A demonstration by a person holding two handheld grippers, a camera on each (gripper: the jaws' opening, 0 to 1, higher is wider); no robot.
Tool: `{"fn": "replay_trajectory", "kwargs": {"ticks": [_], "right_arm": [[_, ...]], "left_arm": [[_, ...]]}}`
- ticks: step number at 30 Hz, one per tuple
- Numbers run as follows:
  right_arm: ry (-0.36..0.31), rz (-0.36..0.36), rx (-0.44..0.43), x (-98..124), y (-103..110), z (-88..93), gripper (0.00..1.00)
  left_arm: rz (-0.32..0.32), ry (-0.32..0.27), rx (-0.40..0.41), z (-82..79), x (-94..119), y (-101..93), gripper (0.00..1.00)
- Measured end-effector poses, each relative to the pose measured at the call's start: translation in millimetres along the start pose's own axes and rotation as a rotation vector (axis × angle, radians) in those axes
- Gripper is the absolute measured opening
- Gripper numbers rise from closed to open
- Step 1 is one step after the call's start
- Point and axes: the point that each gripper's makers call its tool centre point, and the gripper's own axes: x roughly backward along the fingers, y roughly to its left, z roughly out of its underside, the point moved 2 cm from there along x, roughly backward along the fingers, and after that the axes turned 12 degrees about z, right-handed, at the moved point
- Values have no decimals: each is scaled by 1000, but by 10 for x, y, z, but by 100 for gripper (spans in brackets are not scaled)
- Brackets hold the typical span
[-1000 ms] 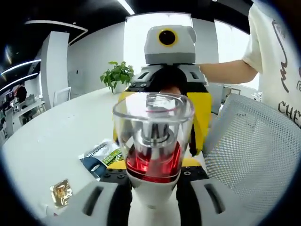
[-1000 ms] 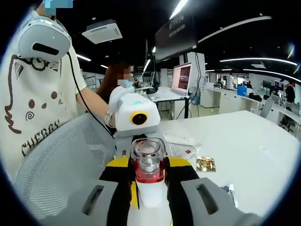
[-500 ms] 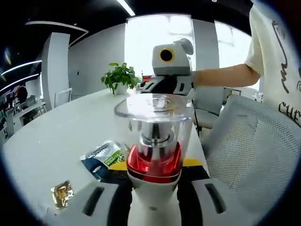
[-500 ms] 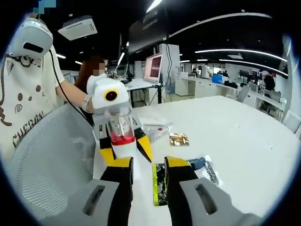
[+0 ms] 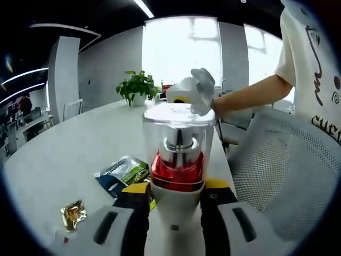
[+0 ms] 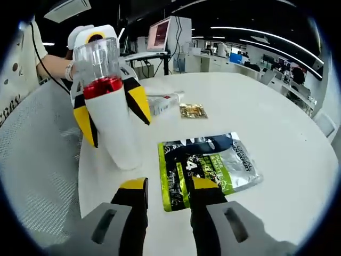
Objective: Arrange the skincare products in the storage area until every visible bottle or jar stands upright without overlapping.
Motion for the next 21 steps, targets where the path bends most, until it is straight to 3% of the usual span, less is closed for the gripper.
{"fn": "replay_trajectory", "kwargs": {"ticks": [4, 14, 19, 21], "right_arm": [[50, 10, 45, -48, -13, 84, 28], [60, 29, 56, -132, -172, 102, 18], [62, 30, 53, -154, -209, 89, 20], [47, -27, 32, -156, -126, 77, 27]], "left_arm": [[-1, 11, 7, 33, 6, -15, 33], [-2, 8, -14, 34, 8, -14, 29], [-6, 4, -13, 34, 4, 29, 29], [-5, 4, -10, 34, 1, 37, 29]]}}
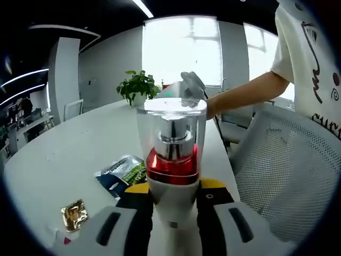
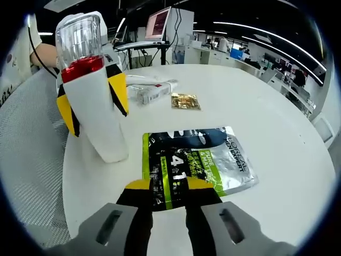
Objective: Arrange the skincare products in the storage area until every visible bottle or jar stands upright without overlapping.
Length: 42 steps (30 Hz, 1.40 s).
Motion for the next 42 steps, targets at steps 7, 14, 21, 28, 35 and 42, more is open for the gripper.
{"fn": "replay_trajectory", "kwargs": {"ticks": [7, 14, 21, 28, 35, 42], "right_arm": [[11, -4, 51, 23, 36, -9, 29], [12, -5, 92, 19, 28, -1, 29], [9, 16, 106, -27, -76, -39, 27], [22, 50, 93, -26, -181, -15, 22], [25, 106, 73, -77, -325, -18, 17], [24, 160, 42, -115, -451, -65, 12]], "left_arm": [[-4, -4, 0, -4, -5, 23, 29], [-6, -9, 0, -10, -12, 41, 28], [-14, -6, -7, -21, -36, 104, 28], [-23, -5, -9, -46, -82, 180, 28], [-28, -12, -11, -75, -132, 256, 28], [-46, -19, -11, -115, -206, 409, 28]]}}
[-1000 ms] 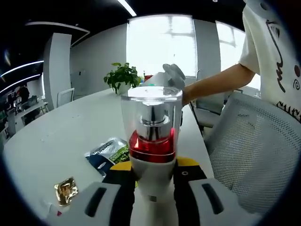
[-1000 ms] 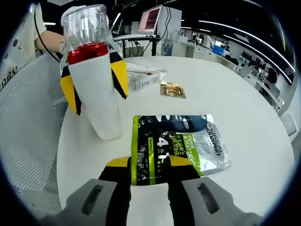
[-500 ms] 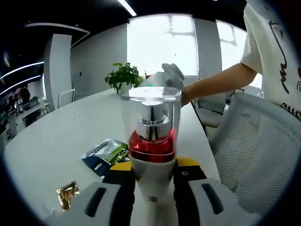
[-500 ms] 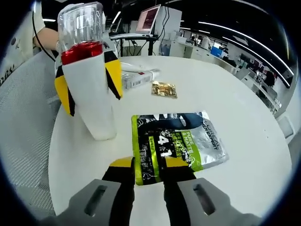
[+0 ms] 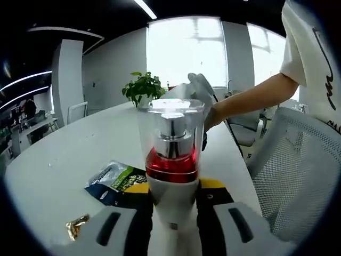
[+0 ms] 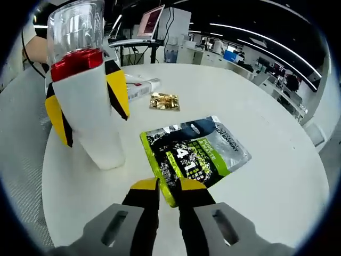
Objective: Arrange the skincare products in the storage area until every visible bottle or jar stands upright without overlapping.
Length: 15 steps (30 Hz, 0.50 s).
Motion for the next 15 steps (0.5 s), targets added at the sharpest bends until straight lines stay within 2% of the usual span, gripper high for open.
{"fn": "replay_trajectory", "kwargs": {"ticks": [5, 7, 8, 12, 15], "right_arm": [[-25, 32, -4, -20, -68, -49, 12], [-46, 33, -40, 40, -96, -94, 14], [-65, 67, -50, 90, -154, -128, 14], [-157, 110, -141, 364, -315, -281, 16], [-235, 117, -206, 594, -371, -401, 19]], "left_arm": [[-6, -6, 0, -24, -62, 72, 28], [-11, -12, 4, -39, -92, 85, 28], [-14, -15, 6, -45, -99, 94, 28], [-19, -24, 7, -62, -116, 128, 28], [-16, -28, 7, -78, -133, 137, 28]]}}
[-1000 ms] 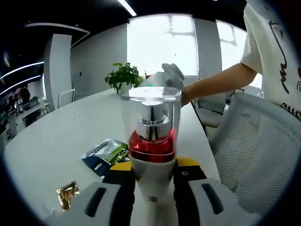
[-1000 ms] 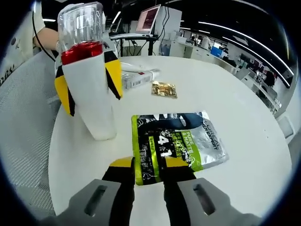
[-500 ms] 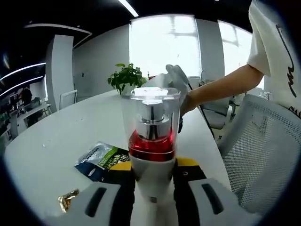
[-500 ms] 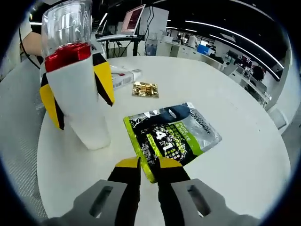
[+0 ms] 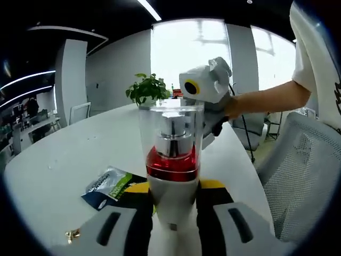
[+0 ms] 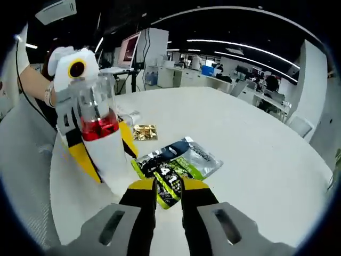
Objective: Arrange the skincare products in the storage area until every visible bottle or jar stands upright without overlapping.
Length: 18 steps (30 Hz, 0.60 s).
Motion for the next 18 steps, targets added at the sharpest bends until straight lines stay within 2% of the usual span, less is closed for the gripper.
{"fn": "replay_trajectory", "kwargs": {"ticks": [5, 8, 11, 13, 15, 18], "right_arm": [[-148, -57, -130, 337, 115, -300, 23], [-237, -114, -219, 444, 270, -476, 31], [-236, -49, -167, 441, 265, -505, 33], [-275, -97, -184, 429, 386, -581, 38], [-243, -67, -178, 351, 382, -541, 37], [-254, -60, -174, 257, 414, -588, 39]], "left_arm": [[0, -7, 3, -15, -43, 31, 28], [1, -13, 5, -27, -77, 37, 28], [-6, -19, 12, -33, -88, 64, 28], [-5, -24, 11, -40, -96, 70, 28], [-1, -26, 14, -44, -112, 85, 28], [9, -23, 9, -48, -128, 71, 28]]}}
